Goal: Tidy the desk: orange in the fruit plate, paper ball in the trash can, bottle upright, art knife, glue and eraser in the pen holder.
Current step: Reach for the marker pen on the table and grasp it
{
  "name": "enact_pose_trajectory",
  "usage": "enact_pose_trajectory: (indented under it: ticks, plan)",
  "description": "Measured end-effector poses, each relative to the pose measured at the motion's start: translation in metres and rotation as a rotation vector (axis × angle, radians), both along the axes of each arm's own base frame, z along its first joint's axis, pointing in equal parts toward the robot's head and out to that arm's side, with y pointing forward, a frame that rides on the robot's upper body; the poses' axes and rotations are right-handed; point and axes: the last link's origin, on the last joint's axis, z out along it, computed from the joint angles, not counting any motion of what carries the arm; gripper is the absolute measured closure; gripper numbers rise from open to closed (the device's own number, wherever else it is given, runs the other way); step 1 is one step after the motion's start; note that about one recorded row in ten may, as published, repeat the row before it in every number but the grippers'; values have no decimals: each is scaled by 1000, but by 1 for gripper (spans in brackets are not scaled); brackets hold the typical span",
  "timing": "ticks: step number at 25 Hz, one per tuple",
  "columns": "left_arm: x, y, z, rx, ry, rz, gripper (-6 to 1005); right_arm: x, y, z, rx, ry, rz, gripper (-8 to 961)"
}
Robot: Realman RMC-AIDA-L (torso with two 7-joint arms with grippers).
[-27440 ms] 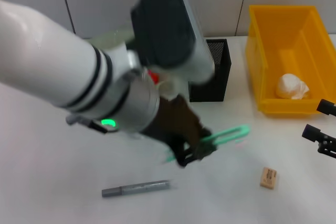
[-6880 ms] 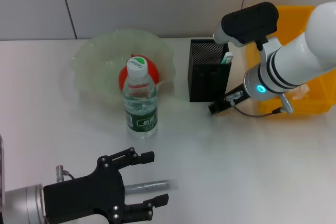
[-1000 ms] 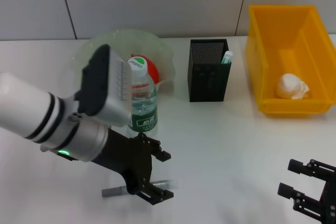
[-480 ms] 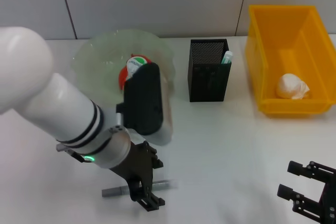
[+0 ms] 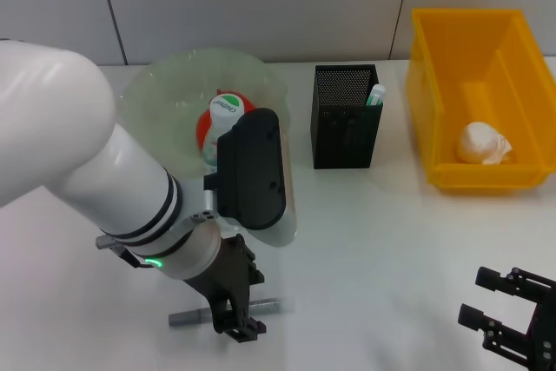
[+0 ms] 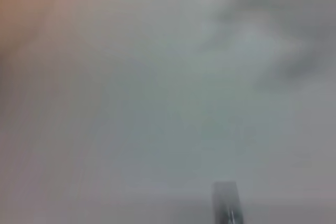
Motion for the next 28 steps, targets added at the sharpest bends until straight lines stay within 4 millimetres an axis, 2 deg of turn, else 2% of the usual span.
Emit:
enact_pose_trajectory:
  ticks: [7,10,16,28]
  plan:
    - [-2,1,-2,11,37,-7,271,0,1,0,0,0,1,365]
    - [-2,0,-3,10,40,-9,461,0,1,0,-1,1,0,365]
    - [-3,0,-6,2,55,-8,507,0,1,0,-1,1,0,365]
    - [-6,3,-9,1,73,-2,502,1,2,-2,1,-4,-10,365]
